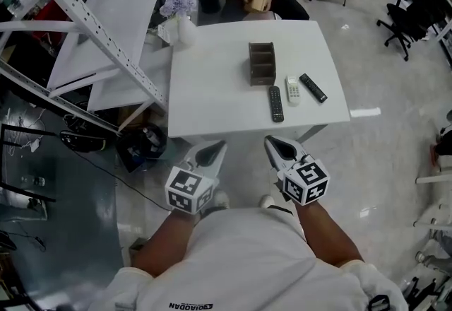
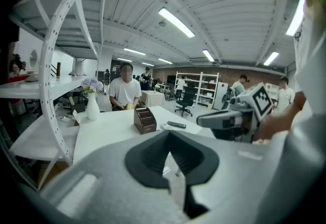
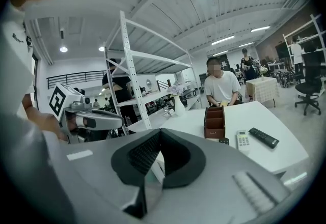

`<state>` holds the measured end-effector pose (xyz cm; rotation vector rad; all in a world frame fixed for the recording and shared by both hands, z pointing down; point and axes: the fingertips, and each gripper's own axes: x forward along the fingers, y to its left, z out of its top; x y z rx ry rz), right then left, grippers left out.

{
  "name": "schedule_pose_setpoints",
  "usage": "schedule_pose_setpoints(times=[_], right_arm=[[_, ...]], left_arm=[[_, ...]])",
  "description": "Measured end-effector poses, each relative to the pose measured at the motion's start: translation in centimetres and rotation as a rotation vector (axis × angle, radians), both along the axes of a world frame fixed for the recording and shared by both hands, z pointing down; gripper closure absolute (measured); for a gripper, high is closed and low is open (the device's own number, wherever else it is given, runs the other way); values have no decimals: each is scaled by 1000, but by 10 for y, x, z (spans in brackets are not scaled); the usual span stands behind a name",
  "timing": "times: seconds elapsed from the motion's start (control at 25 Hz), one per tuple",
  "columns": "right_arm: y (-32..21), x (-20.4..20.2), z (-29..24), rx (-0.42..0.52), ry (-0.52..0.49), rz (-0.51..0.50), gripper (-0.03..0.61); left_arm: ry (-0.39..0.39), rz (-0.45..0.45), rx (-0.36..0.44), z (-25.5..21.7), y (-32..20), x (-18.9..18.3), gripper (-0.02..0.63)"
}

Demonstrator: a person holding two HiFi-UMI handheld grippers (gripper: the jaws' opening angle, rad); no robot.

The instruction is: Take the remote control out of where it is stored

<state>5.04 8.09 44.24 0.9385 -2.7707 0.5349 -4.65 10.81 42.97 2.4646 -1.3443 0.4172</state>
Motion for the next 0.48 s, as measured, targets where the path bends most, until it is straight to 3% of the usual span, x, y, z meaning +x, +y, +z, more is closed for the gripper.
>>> schedule_pose_setpoints(times=[0.48], right_arm=[[3,-27,1,-12,38,19,574]], left_arm=[[28,6,15,1,10,-30,612]])
